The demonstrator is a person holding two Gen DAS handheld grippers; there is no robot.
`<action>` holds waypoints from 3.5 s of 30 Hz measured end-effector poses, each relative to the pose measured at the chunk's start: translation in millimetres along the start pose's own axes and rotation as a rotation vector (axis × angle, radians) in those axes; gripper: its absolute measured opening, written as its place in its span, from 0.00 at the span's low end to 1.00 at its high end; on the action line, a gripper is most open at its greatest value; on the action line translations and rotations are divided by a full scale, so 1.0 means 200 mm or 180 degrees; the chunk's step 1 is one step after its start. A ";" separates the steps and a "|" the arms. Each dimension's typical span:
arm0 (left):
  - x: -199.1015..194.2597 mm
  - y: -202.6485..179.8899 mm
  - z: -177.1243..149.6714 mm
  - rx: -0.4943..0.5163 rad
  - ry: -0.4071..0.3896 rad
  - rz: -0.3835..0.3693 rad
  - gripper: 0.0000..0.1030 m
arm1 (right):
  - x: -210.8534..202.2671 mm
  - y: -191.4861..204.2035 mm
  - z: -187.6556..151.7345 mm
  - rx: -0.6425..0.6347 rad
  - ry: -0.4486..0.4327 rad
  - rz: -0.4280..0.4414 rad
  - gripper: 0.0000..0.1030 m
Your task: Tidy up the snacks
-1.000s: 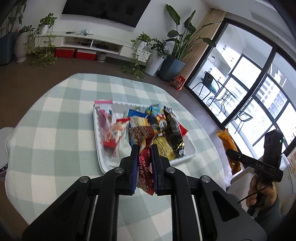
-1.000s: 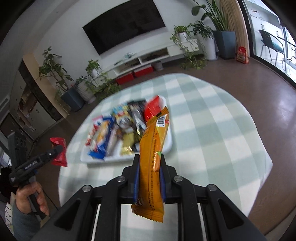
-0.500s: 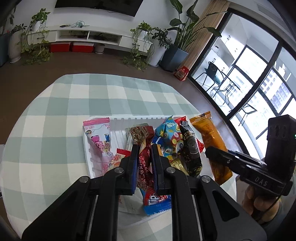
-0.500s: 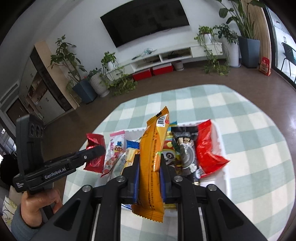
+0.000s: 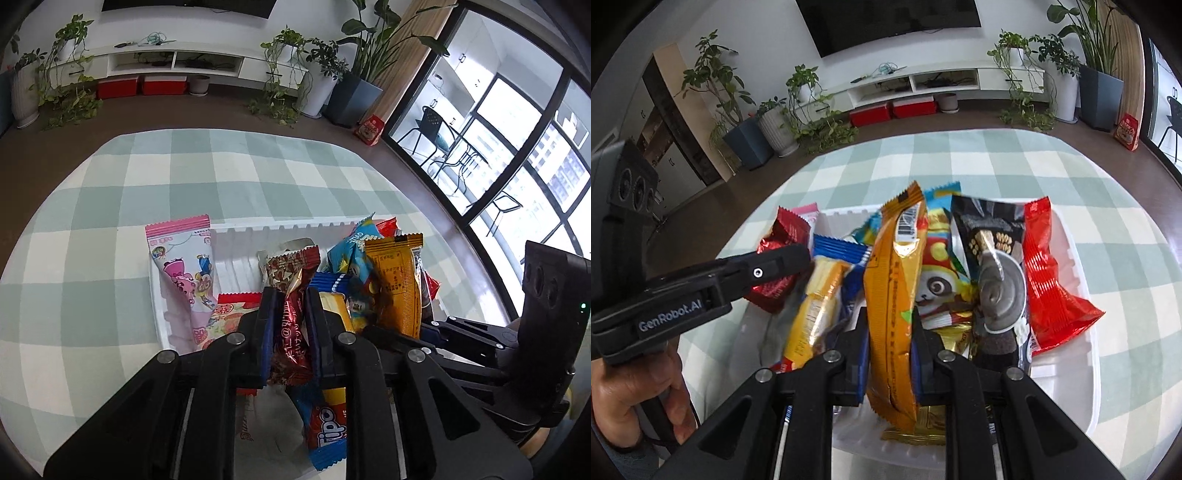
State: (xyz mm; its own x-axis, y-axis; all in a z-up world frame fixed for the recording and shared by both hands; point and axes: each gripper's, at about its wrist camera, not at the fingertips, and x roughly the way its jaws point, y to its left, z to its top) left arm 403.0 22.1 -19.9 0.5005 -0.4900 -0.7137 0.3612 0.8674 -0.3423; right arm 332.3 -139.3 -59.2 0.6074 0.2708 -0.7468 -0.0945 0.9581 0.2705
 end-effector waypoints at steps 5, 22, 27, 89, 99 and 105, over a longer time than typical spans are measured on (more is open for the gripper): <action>0.02 0.00 -0.01 0.0024 -0.0011 -0.0004 0.18 | 0.02 -0.01 -0.02 0.0006 0.0031 -0.0027 0.20; -0.01 -0.10 -0.02 0.0158 -0.0083 0.0005 0.62 | -0.08 -0.01 -0.02 -0.0026 -0.0100 -0.0082 0.39; -0.07 -0.10 -0.03 0.0105 -0.0133 0.0049 0.68 | -0.16 -0.01 -0.02 -0.0043 -0.0215 -0.0094 0.50; -0.72 -0.59 -0.94 -0.0082 -0.0643 0.1573 1.00 | -1.06 0.05 -0.69 0.0118 -0.0947 -0.0514 1.00; -0.68 -0.55 -0.96 -0.0127 -0.0532 0.1522 1.00 | -1.03 0.06 -0.69 0.0103 -0.0865 -0.0521 1.00; -0.68 -0.54 -0.96 -0.0130 -0.0525 0.1511 1.00 | -1.02 0.06 -0.70 0.0113 -0.0835 -0.0515 1.00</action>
State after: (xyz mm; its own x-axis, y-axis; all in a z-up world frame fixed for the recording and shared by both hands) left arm 144.9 11.1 -3.4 0.7210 -0.0449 -0.6915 0.0341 0.9990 -0.0293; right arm 97.3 -170.5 11.8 0.7957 0.0770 -0.6008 0.0449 0.9817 0.1853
